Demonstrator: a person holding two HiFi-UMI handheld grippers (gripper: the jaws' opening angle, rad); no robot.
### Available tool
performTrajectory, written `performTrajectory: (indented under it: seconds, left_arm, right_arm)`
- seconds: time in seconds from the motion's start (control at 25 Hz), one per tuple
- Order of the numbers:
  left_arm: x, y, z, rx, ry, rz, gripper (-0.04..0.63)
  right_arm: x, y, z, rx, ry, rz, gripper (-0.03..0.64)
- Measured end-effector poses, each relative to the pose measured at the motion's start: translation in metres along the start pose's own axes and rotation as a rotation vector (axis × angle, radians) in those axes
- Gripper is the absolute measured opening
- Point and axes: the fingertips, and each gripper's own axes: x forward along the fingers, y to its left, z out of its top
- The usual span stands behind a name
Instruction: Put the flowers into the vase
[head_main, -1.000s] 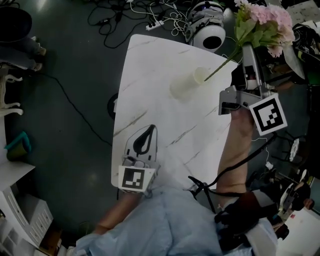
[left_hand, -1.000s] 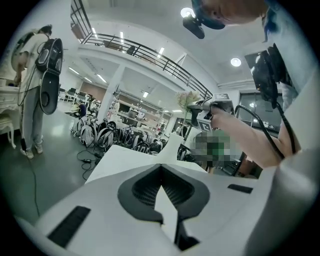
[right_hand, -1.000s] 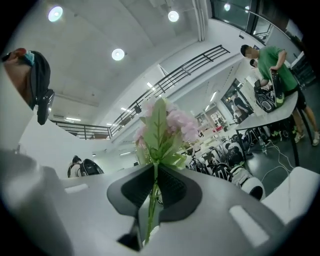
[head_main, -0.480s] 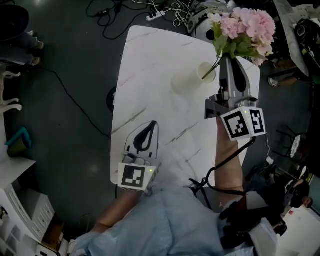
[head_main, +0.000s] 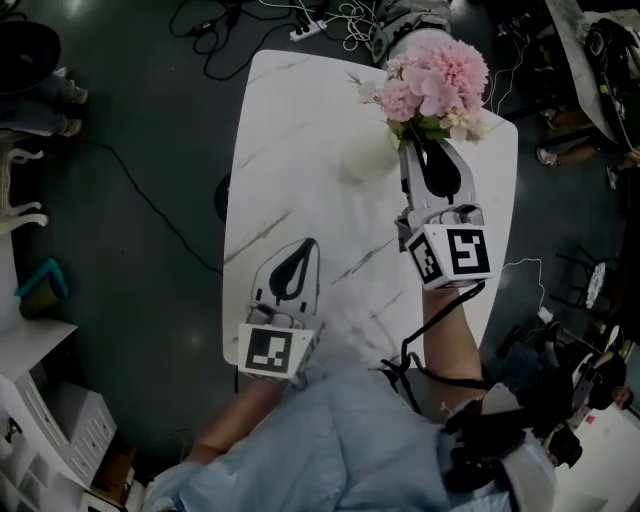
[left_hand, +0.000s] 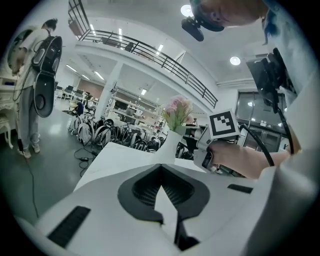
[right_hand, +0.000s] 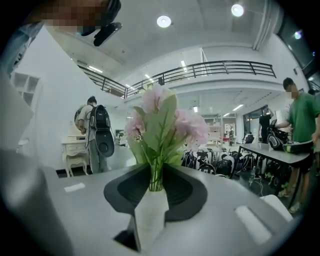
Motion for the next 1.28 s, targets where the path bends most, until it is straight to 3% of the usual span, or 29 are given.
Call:
performTrajectory:
  seconds: [0.24, 0.64, 0.88, 1.04, 1.28]
  left_arm:
    - [-0.006, -0.006, 0.002, 0.016, -0.007, 0.0, 0.005]
    - [-0.015, -0.026, 0.009, 0.086, -0.04, -0.023, 0.005]
    - [-0.025, -0.052, 0.012, 0.12, -0.043, -0.042, 0.005]
    - [-0.028, -0.076, 0.019, 0.168, -0.051, -0.052, 0.005]
    - [-0.04, -0.109, 0.036, 0.278, -0.127, -0.039, 0.005]
  right_arm:
    - [-0.008, 0.003, -0.001, 0.034, 0.057, 0.034, 0.13]
    - [-0.042, 0.007, -0.01, 0.083, 0.087, 0.019, 0.143]
    - [-0.088, 0.014, -0.026, 0.168, 0.114, 0.004, 0.141]
    - [-0.123, 0.018, -0.032, 0.227, 0.106, 0.016, 0.105]
    - [-0.178, 0.03, -0.028, 0.248, 0.075, 0.01, 0.011]
